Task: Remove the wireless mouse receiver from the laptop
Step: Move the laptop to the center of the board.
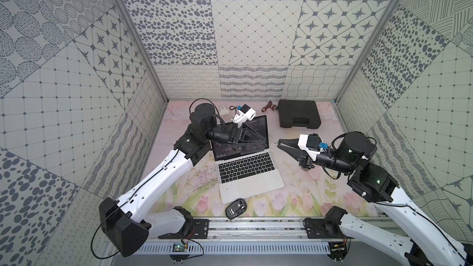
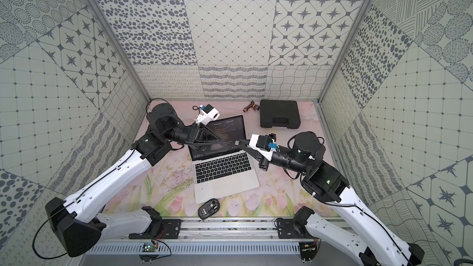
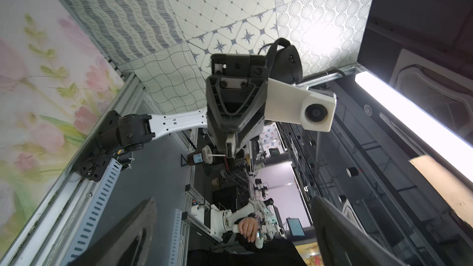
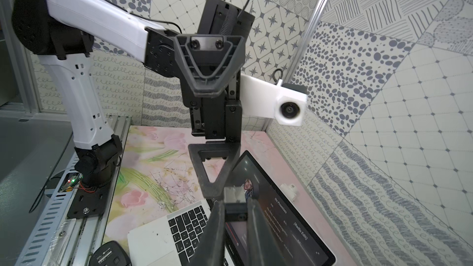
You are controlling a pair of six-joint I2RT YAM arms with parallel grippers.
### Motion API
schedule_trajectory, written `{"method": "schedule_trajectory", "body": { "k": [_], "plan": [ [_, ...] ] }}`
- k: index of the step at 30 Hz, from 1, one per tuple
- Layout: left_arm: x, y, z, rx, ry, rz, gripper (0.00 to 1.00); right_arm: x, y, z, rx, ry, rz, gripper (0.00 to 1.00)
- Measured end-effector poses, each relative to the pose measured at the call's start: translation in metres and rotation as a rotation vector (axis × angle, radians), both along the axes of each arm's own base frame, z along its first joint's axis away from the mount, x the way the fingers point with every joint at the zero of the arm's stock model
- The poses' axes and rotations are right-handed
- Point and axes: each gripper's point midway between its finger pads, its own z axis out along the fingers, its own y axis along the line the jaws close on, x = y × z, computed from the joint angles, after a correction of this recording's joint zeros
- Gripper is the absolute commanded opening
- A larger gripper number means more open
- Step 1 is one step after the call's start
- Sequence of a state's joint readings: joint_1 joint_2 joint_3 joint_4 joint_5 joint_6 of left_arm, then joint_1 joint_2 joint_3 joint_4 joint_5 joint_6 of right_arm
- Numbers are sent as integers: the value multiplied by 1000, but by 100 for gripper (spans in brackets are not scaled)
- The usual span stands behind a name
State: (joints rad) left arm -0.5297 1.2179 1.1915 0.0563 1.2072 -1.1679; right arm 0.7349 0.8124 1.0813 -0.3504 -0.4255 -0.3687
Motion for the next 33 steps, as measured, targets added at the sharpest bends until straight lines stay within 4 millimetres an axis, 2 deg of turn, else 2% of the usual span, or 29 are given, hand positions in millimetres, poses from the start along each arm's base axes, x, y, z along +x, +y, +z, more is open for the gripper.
{"method": "schedule_trajectory", "body": {
  "k": [3,5,9,10,14,17,19,21,24,28,33],
  "plan": [
    [5,11,-42,81,60,120,99,10,2,-19,-30,71,-26,9],
    [0,18,-76,151,84,187,100,15,6,-36,-50,135,-30,9],
    [-26,26,-148,324,73,259,100,20,10,-79,-100,269,-46,8],
    [-37,29,-171,385,63,268,100,21,10,-86,-106,294,-50,8],
    [-71,46,-240,571,-5,283,100,21,11,-94,-94,352,-57,7],
    [-85,66,-288,717,-33,309,99,20,11,-96,-75,372,-58,7],
    [-92,77,-311,799,-51,320,99,20,11,-98,-68,386,-59,7],
    [-99,86,-328,878,-70,326,100,19,11,-101,-62,399,-57,7],
    [-103,99,-345,970,-88,360,99,16,12,-106,-55,420,-46,7],
    [-98,113,-358,1047,-102,437,99,10,11,-110,-43,444,-30,6],
    [-88,123,-369,1088,-95,518,100,4,8,-103,-20,433,-20,6]
  ]
}}
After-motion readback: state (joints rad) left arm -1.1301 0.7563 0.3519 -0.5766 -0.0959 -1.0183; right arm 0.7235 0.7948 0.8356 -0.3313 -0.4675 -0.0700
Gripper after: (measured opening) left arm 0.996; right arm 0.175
